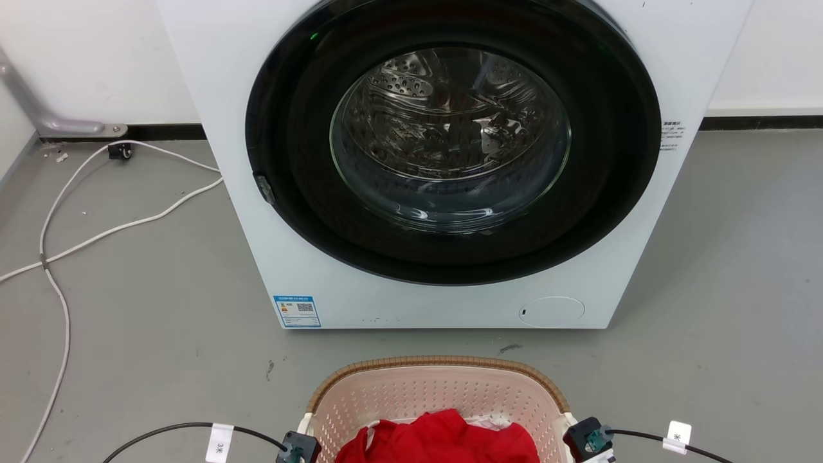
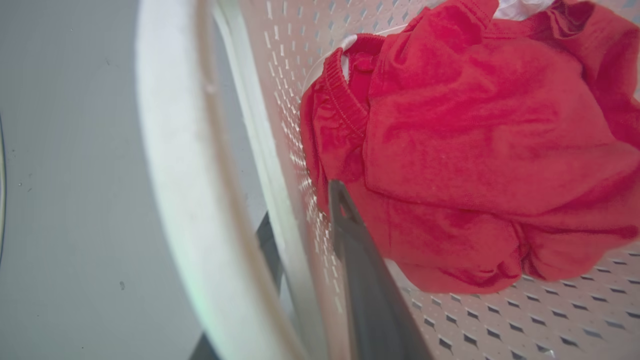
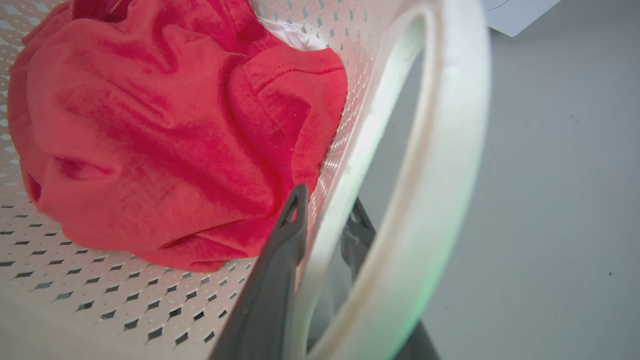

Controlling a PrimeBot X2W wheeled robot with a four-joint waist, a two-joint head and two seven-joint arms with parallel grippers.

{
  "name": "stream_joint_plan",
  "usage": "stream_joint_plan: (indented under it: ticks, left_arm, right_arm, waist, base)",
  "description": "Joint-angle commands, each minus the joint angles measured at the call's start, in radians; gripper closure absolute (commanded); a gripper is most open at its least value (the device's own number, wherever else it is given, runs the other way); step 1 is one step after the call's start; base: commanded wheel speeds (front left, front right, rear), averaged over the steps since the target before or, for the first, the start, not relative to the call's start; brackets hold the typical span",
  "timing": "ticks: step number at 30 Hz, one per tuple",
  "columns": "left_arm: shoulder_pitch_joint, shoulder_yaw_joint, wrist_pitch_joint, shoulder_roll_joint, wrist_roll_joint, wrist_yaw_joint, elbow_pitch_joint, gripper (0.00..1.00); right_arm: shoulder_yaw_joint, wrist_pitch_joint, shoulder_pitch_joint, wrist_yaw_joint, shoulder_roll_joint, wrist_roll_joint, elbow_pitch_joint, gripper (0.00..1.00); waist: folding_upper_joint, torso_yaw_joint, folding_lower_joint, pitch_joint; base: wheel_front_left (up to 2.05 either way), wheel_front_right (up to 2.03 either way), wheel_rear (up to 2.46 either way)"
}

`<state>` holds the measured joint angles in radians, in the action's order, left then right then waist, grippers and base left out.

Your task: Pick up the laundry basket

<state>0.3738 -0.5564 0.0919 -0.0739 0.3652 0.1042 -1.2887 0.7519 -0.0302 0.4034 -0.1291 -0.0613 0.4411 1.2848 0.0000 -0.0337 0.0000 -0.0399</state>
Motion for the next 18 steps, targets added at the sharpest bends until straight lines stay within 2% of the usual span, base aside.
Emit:
stream_joint_plan:
  ticks: [1,18]
  left_arm:
    - [-0.006,-0.004,0.007,-0.028,-0.003,-0.005,0.001,1.0]
    - [-0.008,-0.024,0.009,-0.029,0.013,-0.006,0.001,1.0]
  right_arm:
    - [0.009,0.0,-0.016,-0.003,-0.022,-0.005,0.007,1.0]
    - [0.018,-0.001,-0.018,-0.003,-0.023,-0.002,0.007,1.0]
  waist:
    - [0.0,0.0,0.0,0.0]
    - [0.0,0.001,0.0,0.0]
  base:
    - [0.0,0.0,0.0]
    - [0.0,0.0,0.0]
